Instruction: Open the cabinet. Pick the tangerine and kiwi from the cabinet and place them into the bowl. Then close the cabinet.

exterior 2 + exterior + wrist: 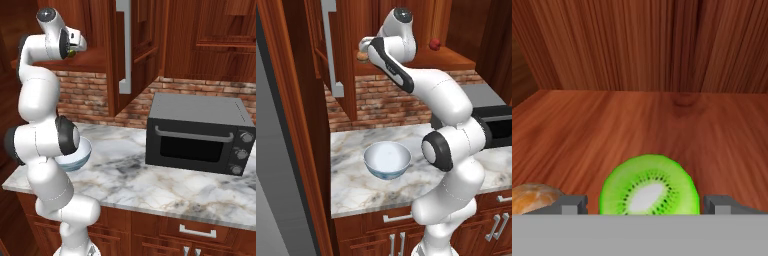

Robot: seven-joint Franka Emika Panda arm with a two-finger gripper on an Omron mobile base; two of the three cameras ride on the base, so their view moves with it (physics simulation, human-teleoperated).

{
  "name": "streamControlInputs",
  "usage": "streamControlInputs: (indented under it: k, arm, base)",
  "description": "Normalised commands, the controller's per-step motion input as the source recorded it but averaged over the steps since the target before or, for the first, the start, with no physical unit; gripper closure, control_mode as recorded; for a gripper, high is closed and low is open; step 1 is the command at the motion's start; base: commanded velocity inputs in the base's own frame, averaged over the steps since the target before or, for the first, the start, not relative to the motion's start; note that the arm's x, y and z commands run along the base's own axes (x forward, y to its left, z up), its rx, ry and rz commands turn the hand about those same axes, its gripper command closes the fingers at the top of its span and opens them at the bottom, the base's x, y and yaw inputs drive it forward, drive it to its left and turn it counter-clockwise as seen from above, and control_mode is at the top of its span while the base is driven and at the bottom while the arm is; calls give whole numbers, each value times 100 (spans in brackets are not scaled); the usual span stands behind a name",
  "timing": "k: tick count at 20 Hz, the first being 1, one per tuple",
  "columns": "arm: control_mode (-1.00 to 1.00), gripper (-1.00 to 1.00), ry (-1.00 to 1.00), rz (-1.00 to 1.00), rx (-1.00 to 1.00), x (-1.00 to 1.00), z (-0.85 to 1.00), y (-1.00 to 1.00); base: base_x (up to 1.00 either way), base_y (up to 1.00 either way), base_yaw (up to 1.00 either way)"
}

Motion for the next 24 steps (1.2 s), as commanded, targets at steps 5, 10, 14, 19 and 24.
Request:
streamControlInputs:
  k: [5,10,14,19,24]
  arm:
    - [-100,-100,0,0,-6,1,-31,5]
    - [-100,-100,0,0,-7,0,-49,0]
    - [-100,-100,0,0,-6,0,-49,0]
    - [-100,100,0,0,-8,5,-47,3]
    - [-100,100,0,0,-5,1,-23,2]
  base:
    - [0,0,0]
    - [0,0,0]
    - [0,0,0]
    - [0,0,0]
    - [0,0,0]
